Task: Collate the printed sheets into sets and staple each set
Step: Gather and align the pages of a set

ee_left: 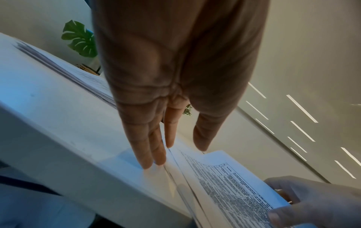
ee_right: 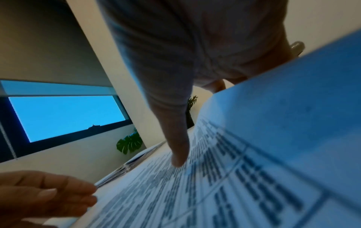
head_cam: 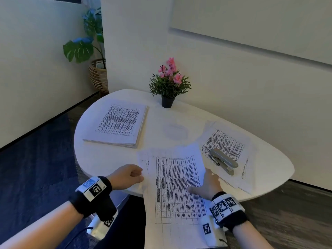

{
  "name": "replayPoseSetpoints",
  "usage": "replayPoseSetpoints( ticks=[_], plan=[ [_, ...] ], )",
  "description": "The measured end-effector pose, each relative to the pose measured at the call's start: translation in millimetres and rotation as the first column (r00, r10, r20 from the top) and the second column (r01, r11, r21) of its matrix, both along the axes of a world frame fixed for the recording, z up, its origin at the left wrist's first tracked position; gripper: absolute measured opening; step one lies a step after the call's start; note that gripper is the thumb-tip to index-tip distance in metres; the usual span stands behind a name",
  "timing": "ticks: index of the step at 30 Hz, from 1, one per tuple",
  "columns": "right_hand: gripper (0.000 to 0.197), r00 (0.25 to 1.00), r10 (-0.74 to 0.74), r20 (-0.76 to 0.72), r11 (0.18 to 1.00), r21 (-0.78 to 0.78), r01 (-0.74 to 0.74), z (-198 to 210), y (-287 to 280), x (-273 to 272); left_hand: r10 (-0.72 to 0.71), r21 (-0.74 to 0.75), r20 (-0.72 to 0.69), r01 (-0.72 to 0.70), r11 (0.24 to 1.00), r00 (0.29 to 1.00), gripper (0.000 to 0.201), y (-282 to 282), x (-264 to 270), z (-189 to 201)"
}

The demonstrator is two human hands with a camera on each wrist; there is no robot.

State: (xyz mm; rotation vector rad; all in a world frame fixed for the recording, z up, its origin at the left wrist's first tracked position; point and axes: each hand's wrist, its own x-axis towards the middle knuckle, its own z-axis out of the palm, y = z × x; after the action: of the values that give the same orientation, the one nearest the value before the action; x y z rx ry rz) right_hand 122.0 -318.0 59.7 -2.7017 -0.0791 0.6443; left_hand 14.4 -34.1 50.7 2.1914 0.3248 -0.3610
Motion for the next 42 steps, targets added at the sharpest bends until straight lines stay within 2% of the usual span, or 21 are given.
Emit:
replayPoseSetpoints(
  ticks=[3, 7, 10, 13, 15, 17, 19, 21, 23, 25, 29, 32, 36, 40, 42],
  plan=[
    [0.12, 0.999, -0.018, -0.036, 0.999, 0.043, 0.02, 2, 9, -3, 0.016, 0.013, 0.0, -0.016, 1.0, 1.0, 0.047, -3, 0, 1],
    [0.083, 0.998, 0.03, -0.056, 0.997, 0.067, -0.026, 2, 15, 0, 0.034, 0.006, -0.003, -0.034, 0.999, 0.999, 0.047, -4, 0, 1],
    [0.073, 0.998, 0.056, -0.033, 0.967, 0.249, -0.046, -3, 12, 5, 0.059, -0.022, -0.034, -0.06, 0.998, 0.998, 0.049, -5, -1, 3],
    [0.063, 0.996, 0.067, 0.052, 0.87, 0.486, -0.084, 19, 10, 1, 0.114, -0.085, -0.033, -0.116, 0.99, 0.993, 0.066, -6, 1, 9],
    [0.055, 0.997, 0.049, 0.062, 0.765, 0.639, -0.078, 40, 9, -2, 0.178, -0.162, -0.011, -0.177, 0.971, 0.984, 0.084, -6, 3, 18],
    [0.048, 0.997, 0.026, 0.067, 0.678, 0.732, -0.067, 60, 7, -4, 0.21, -0.278, 0.066, -0.185, 0.943, 0.975, 0.101, -8, 5, 31],
    [0.039, 0.997, 0.016, 0.081, 0.612, 0.787, -0.074, 77, 5, -4, 0.208, -0.353, 0.196, -0.13, 0.927, 0.958, 0.109, -13, 8, 47],
    [0.039, 0.997, -0.005, 0.079, 0.543, 0.838, -0.064, 92, 3, -2, 0.221, -0.391, 0.333, -0.079, 0.917, 0.916, 0.092, -22, 14, 66],
    [0.052, 0.994, -0.063, 0.087, 0.471, 0.881, -0.047, 102, 1, 5, 0.246, -0.413, 0.459, -0.04, 0.91, 0.854, 0.073, -32, 22, 86],
    [0.068, 0.984, -0.132, 0.117, 0.422, 0.905, -0.051, 109, 1, 12, 0.282, -0.428, 0.544, -0.028, 0.903, 0.79, 0.076, -40, 29, 104],
    [0.055, 0.953, -0.247, 0.177, 0.309, 0.946, -0.095, 125, 4, 18, 0.331, -0.411, 0.652, -0.049, 0.91, 0.683, 0.071, -52, 45, 136],
    [0.044, 0.949, -0.258, 0.182, 0.25, 0.961, -0.116, 132, 6, 18, 0.328, -0.367, 0.733, -0.059, 0.928, 0.596, 0.071, -54, 53, 155],
    [0.035, 0.953, -0.265, 0.15, 0.22, 0.971, -0.092, 129, 10, 14, 0.271, -0.29, 0.78, -0.058, 0.955, 0.563, 0.067, -53, 55, 161],
    [0.032, 0.95, -0.278, 0.142, 0.242, 0.967, -0.073, 128, 17, 15, 0.236, -0.251, 0.847, -0.034, 0.967, 0.476, 0.087, -58, 51, 162],
    [0.029, 0.941, -0.292, 0.172, 0.232, 0.967, -0.104, 131, 19, 15, 0.165, -0.149, 0.883, -0.069, 0.986, 0.44, 0.084, -57, 52, 164]
  ],
)
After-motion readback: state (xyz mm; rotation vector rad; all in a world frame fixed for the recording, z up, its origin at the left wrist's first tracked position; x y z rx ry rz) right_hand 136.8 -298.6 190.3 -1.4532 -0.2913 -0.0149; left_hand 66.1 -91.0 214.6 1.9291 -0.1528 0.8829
